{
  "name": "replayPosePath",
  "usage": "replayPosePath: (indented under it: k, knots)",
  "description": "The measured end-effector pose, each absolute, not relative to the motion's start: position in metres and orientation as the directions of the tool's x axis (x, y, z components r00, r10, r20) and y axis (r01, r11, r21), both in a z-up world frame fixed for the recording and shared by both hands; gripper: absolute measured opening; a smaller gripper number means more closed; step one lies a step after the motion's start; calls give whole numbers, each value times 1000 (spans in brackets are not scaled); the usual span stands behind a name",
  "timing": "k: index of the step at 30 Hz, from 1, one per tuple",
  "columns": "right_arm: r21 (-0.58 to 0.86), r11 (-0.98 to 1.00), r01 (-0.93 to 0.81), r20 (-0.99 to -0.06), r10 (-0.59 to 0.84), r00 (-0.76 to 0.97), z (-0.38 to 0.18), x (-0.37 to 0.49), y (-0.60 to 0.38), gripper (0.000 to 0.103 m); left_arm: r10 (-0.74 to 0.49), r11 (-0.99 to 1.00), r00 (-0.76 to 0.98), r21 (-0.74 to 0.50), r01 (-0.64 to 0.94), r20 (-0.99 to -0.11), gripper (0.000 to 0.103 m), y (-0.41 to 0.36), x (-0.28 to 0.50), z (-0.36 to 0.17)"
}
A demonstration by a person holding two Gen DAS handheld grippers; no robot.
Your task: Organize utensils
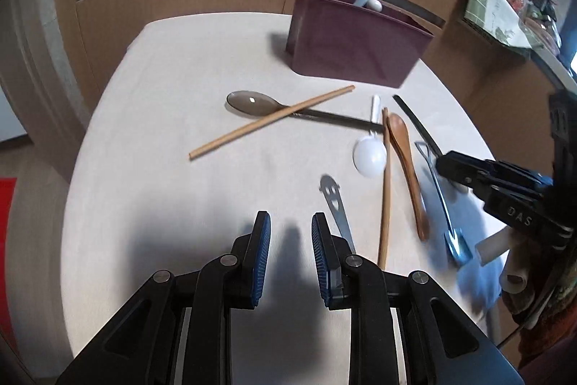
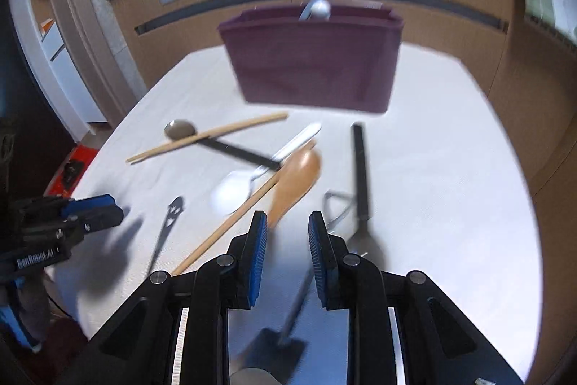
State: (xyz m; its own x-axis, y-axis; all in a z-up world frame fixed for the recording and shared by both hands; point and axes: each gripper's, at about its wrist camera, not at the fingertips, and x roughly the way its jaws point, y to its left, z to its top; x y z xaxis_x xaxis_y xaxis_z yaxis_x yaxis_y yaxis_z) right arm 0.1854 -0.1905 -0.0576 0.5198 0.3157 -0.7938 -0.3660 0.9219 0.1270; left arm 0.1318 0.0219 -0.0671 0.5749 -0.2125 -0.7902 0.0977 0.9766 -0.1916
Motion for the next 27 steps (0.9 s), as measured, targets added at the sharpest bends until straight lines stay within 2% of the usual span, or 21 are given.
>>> replayPosePath:
  k: [3,7,9,13,17,21,27]
  knots:
    - [167,886,-433,-797,380,469,-59,171,-176,24,-212,977,596,-175,120,-775,25,21,120,-62]
    - [190,798,-572,-805,460,375,-61,143,-147,24,-180,981,619,-185,57,-764,25,36,123,-58]
    - [182,768,-614,-812,469,346,-63,135,-135,24,-173,982,621,-182,48,-765,25,39,124,-56]
    - [160,731,-664,-829,464,311,-62,124,-130,24,-219,976,606,-179,127,-764,25,29,113,-53]
    - [183,652,-736,-844,488,222,-64,104,-128,24,-197,978,621,-193,74,-759,25,39,111,-52]
    - [183,633,-752,-877,450,165,-77,91,-125,27,-177,978,628,-207,25,-758,25,48,109,-50]
    - [130,707,-695,-881,403,246,-84,98,-103,30,-173,979,649,-203,30,-741,25,50,95,-40]
